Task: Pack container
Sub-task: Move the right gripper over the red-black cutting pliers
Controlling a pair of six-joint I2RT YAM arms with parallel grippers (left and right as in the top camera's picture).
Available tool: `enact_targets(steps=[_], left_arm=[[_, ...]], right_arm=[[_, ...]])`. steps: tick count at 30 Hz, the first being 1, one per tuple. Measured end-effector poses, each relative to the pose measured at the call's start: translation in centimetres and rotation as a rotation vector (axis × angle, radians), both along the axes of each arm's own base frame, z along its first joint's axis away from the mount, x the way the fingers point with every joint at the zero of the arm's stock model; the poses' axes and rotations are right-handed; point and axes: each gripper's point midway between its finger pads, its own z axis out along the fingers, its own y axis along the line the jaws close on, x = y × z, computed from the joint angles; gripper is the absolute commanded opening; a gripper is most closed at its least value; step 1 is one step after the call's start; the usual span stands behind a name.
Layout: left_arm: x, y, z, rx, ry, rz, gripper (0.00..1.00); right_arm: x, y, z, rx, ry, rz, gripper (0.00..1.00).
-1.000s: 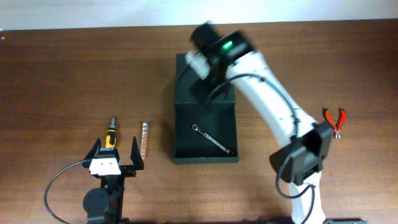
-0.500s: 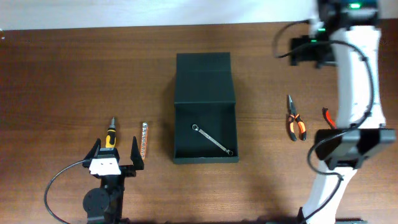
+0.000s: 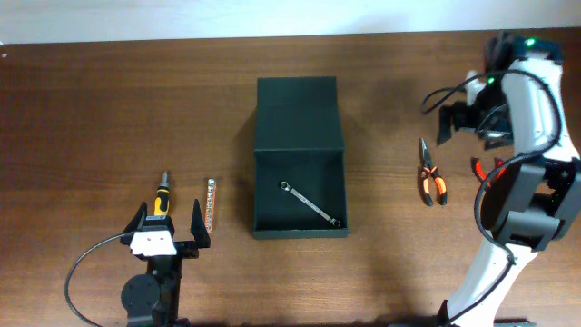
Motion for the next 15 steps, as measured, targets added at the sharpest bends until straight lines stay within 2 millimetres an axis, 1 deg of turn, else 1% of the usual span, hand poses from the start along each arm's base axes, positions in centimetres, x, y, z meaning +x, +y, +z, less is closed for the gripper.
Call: enact_targets(steps=[2, 4, 7, 10, 12, 15], left_arm=[[0.0, 0.0, 0.0, 0.000, 0.000, 0.000, 0.99], [0.0, 0.0, 0.0, 0.000, 0.000, 0.000, 0.99], [0.0, 0.0, 0.0, 0.000, 0.000, 0.000, 0.99], [0.0, 0.0, 0.0, 0.000, 0.000, 0.000, 0.99], [0.0, 0.0, 0.0, 0.000, 0.000, 0.000, 0.99], [0.0, 0.0, 0.0, 0.000, 0.000, 0.000, 0.99]], right_arm=[[0.0, 0.6, -1.5, 0.010, 0.003, 0.060, 0.99], [0.4, 1.1, -2.5, 0.011, -0.015, 0.113, 0.99], [1.3, 1.4, -2.9, 0.009, -0.049, 0.151, 0.99], [1.5, 1.6, -2.9, 0.010, -0.058, 0.163, 0.99], [1.7, 1.2, -2.9, -0.004, -0.065, 0.149, 0.99], [1.9, -0.7, -3.0, -0.067, -0.071, 0.039, 0.99]])
